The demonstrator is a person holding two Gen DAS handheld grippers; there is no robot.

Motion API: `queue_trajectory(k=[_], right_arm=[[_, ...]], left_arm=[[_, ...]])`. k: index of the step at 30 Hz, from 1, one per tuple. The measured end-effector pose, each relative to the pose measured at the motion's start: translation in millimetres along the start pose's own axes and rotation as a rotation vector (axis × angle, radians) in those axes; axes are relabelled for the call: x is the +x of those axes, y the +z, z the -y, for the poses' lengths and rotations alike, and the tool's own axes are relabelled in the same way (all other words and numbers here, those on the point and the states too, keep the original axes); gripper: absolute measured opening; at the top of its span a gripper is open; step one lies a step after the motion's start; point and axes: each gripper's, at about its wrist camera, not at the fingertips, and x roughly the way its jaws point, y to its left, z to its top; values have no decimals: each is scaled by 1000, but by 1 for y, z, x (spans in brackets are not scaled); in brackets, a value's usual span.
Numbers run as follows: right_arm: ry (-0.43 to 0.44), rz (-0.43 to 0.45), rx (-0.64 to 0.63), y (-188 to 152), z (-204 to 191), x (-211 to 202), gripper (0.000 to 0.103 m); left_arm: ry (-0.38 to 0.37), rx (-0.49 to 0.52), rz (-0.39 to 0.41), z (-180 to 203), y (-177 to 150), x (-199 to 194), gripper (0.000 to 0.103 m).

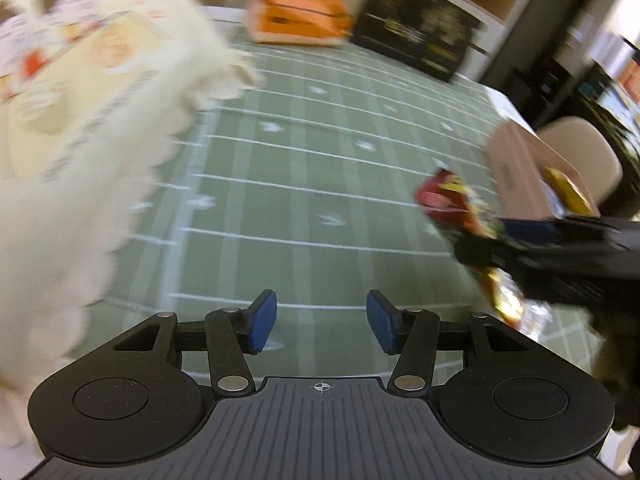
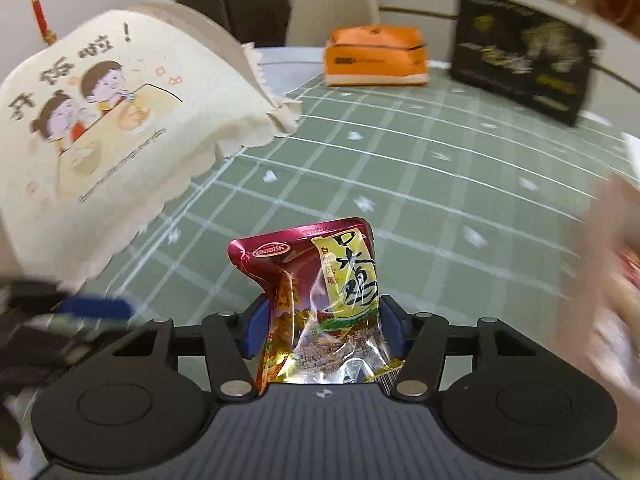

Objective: Organize snacks
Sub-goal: 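Grasp the red braised egg pouch with the right tool while the left reaches the white peanut bag, then lift the red egg pouch with the right tool while the left grasps the white peanut bag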

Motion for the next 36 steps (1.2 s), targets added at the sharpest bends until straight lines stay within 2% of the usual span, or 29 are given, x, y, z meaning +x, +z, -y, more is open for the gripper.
queue_trajectory(k=[4, 8, 11, 13, 15, 16, 17, 21, 23, 25, 27, 29, 33, 36], right_arm=[[-132, 67, 60, -45, 18, -74, 57], [-307, 79, 190, -95, 54, -120, 60], [-390, 61, 297, -131, 78, -135, 72], [-389, 58, 368, -150, 87, -138, 72], [-388, 56, 399, -163, 87, -138, 72], [-397, 53, 402, -168, 85, -137, 72], [-408, 51, 404, -172, 83, -136, 72], [-439, 43, 394, -188, 78, -132, 72], [-448, 38, 381, -192, 75, -128, 72], [-457, 39, 374, -197, 73, -129, 72], [-465, 45, 370, -200, 72, -131, 72], [-460, 67, 369, -204, 74, -137, 72], [-408, 124, 453, -211, 93, -155, 72], [-359, 151, 540, -217, 118, -166, 73]], left_arm=[[-106, 129, -23, 48, -2, 12, 56], [-179, 353, -13, 110, -10, 19, 56], [-115, 560, 2, 158, -23, 30, 56], [-87, 644, -30, 182, -33, 42, 56], [-81, 696, -56, 196, -42, 49, 66], [-73, 717, -62, 201, -42, 53, 67], [-71, 731, -66, 205, -45, 53, 70], [-102, 720, -115, 211, -44, 60, 93], [-114, 704, -125, 211, -41, 62, 93], [-117, 691, -116, 208, -37, 60, 89], [-83, 679, -83, 204, -30, 61, 81], [-49, 657, -92, 195, -23, 67, 81], [-78, 587, -135, 182, -12, 82, 85], [-86, 598, -117, 185, -14, 85, 84]])
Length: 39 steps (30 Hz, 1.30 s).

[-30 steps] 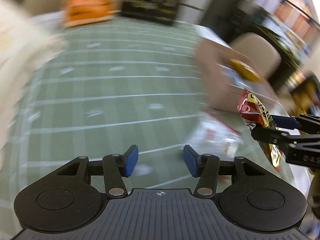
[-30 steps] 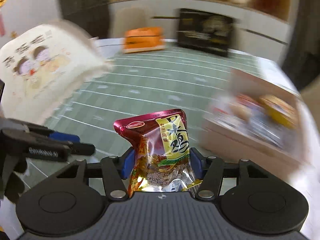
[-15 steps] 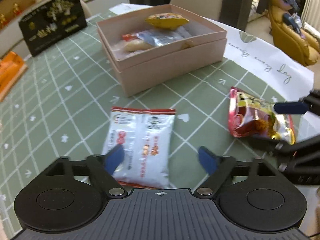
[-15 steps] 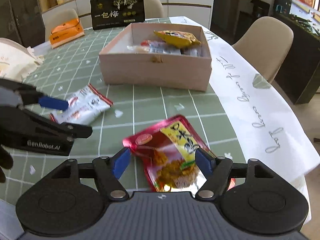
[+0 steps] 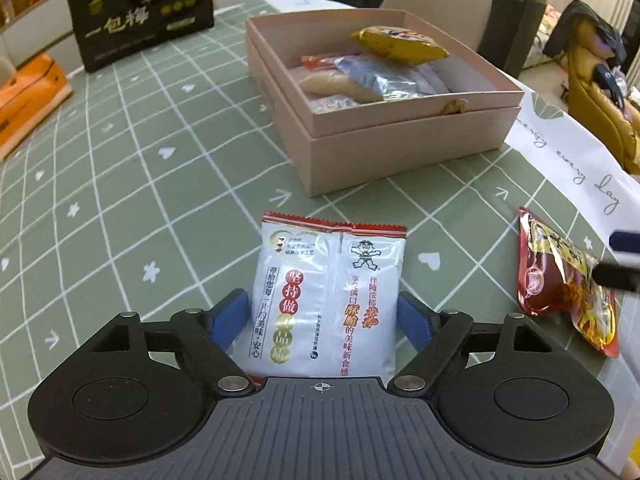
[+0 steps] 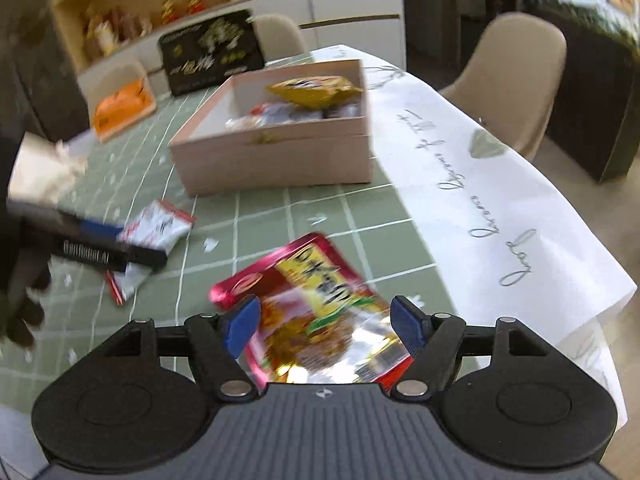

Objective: Organize snacks
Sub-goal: 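Lift the red egg pouch with the right tool while the left grasps the white peanut bag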

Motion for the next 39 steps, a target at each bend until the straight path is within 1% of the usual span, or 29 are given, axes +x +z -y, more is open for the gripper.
queue_trajectory(k=[2, 4, 6, 7, 8, 9, 10, 12, 13, 15, 16, 19, 20, 21, 22, 24, 25, 27, 33, 36, 37, 39], right_arm=[[15, -9, 52, 6, 15, 3, 74], [48, -28, 94, 9, 25, 10, 74], [79, -51, 139, 8, 31, 18, 74], [94, -67, 162, 6, 31, 22, 75], [101, -69, 176, 3, 29, 23, 78], [94, -60, 175, 1, 24, 22, 80], [108, -72, 162, -1, 17, 22, 80], [141, -88, 104, -3, 1, 20, 80], [143, -93, 57, -4, -11, 20, 80], [112, -88, -42, -5, -30, 20, 80], [84, -88, -97, -5, -41, 23, 80], [-30, -86, -179, -4, -61, 38, 81], [-63, -92, -191, -3, -65, 44, 83], [-85, -97, -192, -1, -66, 49, 86], [-95, -91, -182, 0, -63, 52, 86], [-85, -82, -144, 4, -57, 57, 93], [-87, -77, -136, 5, -55, 59, 95], [-94, -75, -135, 4, -52, 62, 103], [-80, -132, -143, 4, -50, 60, 103], [-73, -153, -85, 4, -55, 56, 102], [-56, -160, -76, 4, -60, 54, 100], [-17, -164, -74, 4, -69, 50, 90]], left_arm=[[10, 6, 7, 2, -2, -2, 81], [-8, -3, -4, 3, -8, -8, 81], [-2, -14, -22, 3, -17, -15, 81], [7, -19, -31, 3, -23, -19, 81], [19, -24, -39, 3, -30, -24, 81], [31, -34, -48, 1, -37, -28, 81], [40, -49, -54, 0, -44, -33, 81], [49, -77, -59, -2, -53, -40, 81], [52, -86, -61, -3, -56, -43, 81], [59, -89, -58, -2, -58, -44, 81], [64, -87, -57, -1, -58, -43, 81], [76, -85, -56, 2, -59, -44, 81], [74, -89, -55, 1, -59, -44, 81], [73, -93, -55, 1, -59, -45, 81], [71, -95, -55, 0, -60, -45, 81], [69, -97, -53, 0, -60, -46, 81], [69, -96, -52, -1, -60, -45, 81], [70, -96, -50, 0, -60, -45, 81], [63, -98, -42, -2, -62, -46, 81], [61, -102, -40, -2, -63, -47, 81], [60, -103, -41, -2, -63, -47, 81], [59, -104, -42, -2, -63, -47, 81]])
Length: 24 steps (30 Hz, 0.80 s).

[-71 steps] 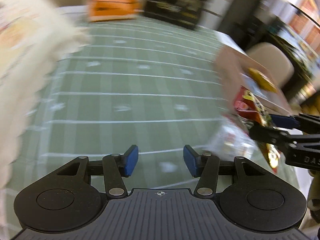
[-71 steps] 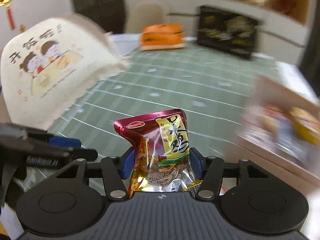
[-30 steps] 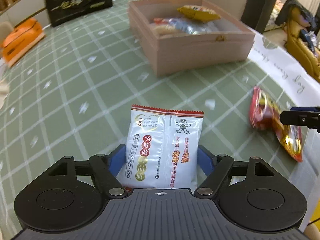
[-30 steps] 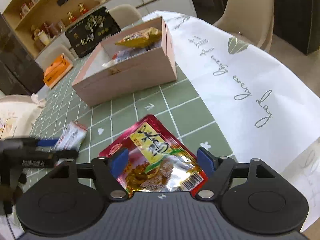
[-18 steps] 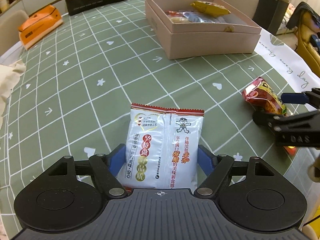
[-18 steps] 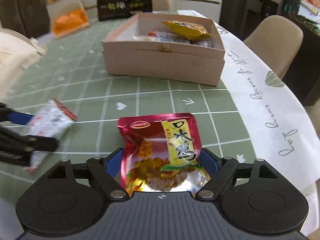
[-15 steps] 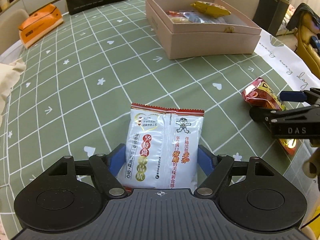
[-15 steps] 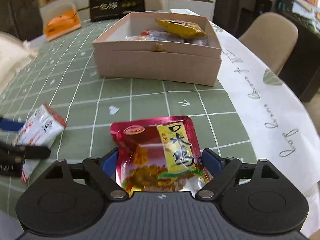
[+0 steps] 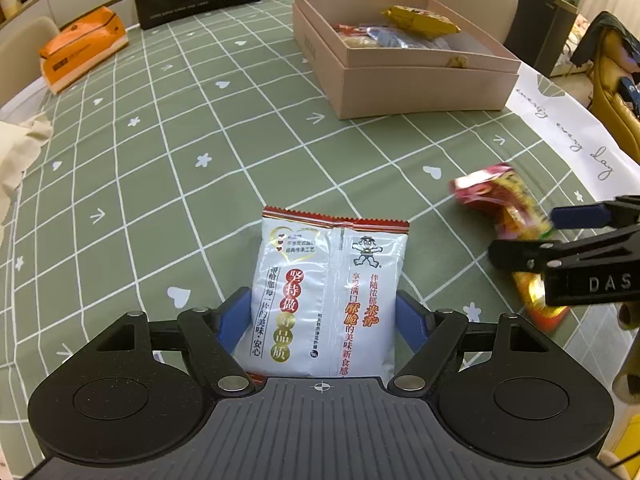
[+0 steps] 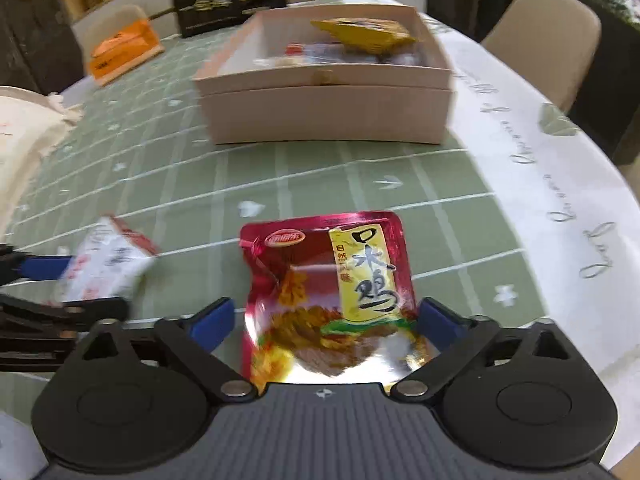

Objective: Organize snacks
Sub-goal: 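Lift the red egg pouch with the right tool while the left grasps the white peanut bag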

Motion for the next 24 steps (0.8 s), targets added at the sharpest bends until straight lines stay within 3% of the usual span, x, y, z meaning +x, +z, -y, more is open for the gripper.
queue_trajectory(k=[2, 7, 8, 12, 22, 24], right_arm=[[45, -1, 1, 1, -6, -1, 90], [-59, 26, -50, 3, -19, 8, 92], [-78, 29, -71, 1, -22, 9, 90], [-73, 49, -116, 0, -24, -3, 61], [-88, 125, -80, 3, 1, -56, 55], [-86, 135, -70, 3, 6, -62, 55]], left_arm=[[0, -3, -1, 0, 0, 0, 81], [6, -2, 1, 1, -1, -1, 81], [6, -1, 1, 1, -1, -1, 81], [8, -2, 1, 2, -1, 0, 81], [30, 8, -5, 9, 3, 6, 91], [33, 10, 5, 10, 4, 5, 81]])
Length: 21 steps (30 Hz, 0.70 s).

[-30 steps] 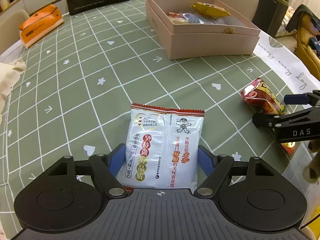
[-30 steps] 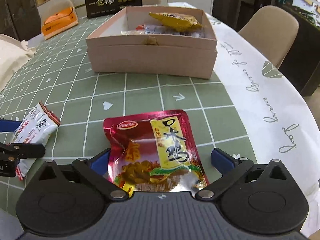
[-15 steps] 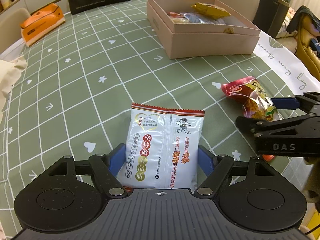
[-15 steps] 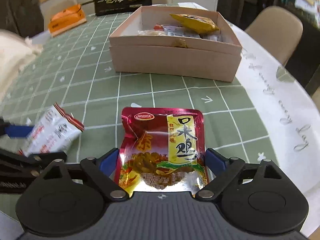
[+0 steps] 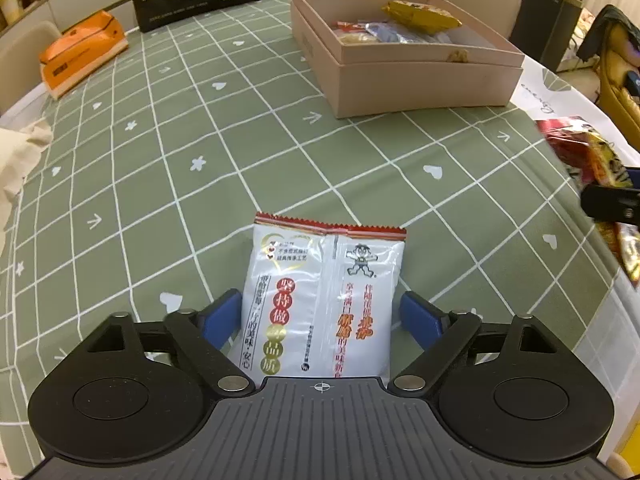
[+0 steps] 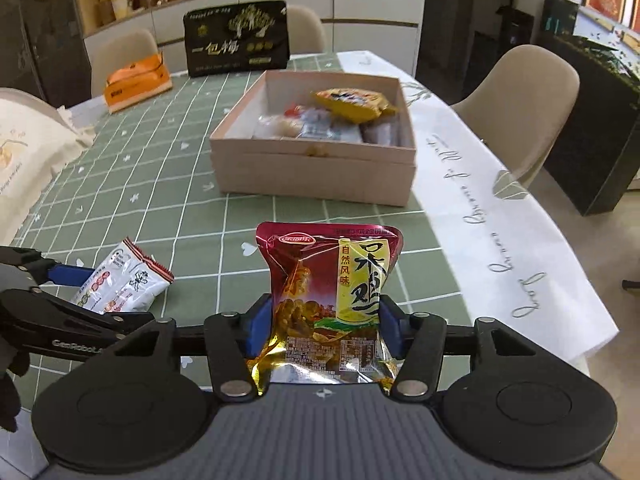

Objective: Organize snacks
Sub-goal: 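Lift the red egg pouch with the right tool while the left grasps the white peanut bag, then drop the white peanut bag into the pink box with the left tool while the right drops the egg pouch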

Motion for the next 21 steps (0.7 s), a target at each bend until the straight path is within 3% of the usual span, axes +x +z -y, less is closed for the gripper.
queue_trajectory(k=[3, 6, 9, 12, 14, 16, 18, 21], right_arm=[[-5, 13, 18, -1, 8, -8, 55], [-19, 26, 38, -3, 16, -17, 55], [-38, 50, 64, -4, 26, -29, 55], [-53, 73, 93, -1, 35, -37, 55], [-65, 78, 104, 0, 38, -39, 55], [-76, 78, 109, 1, 40, -39, 55], [-82, 67, 111, 2, 42, -38, 56], [-100, 43, 111, -1, 46, -35, 56]], left_arm=[[-95, -46, 49, -4, 4, -14, 81], [-167, -92, 180, -4, 26, -52, 81], [-233, -103, 329, -1, 71, -88, 81], [-275, -135, 438, 2, 129, -101, 82], [-318, -146, 430, 5, 168, -83, 82], [-334, -171, 367, 3, 198, -49, 82], [-308, -184, 392, -2, 203, -32, 81], [-337, -217, 410, -17, 182, -24, 81]])
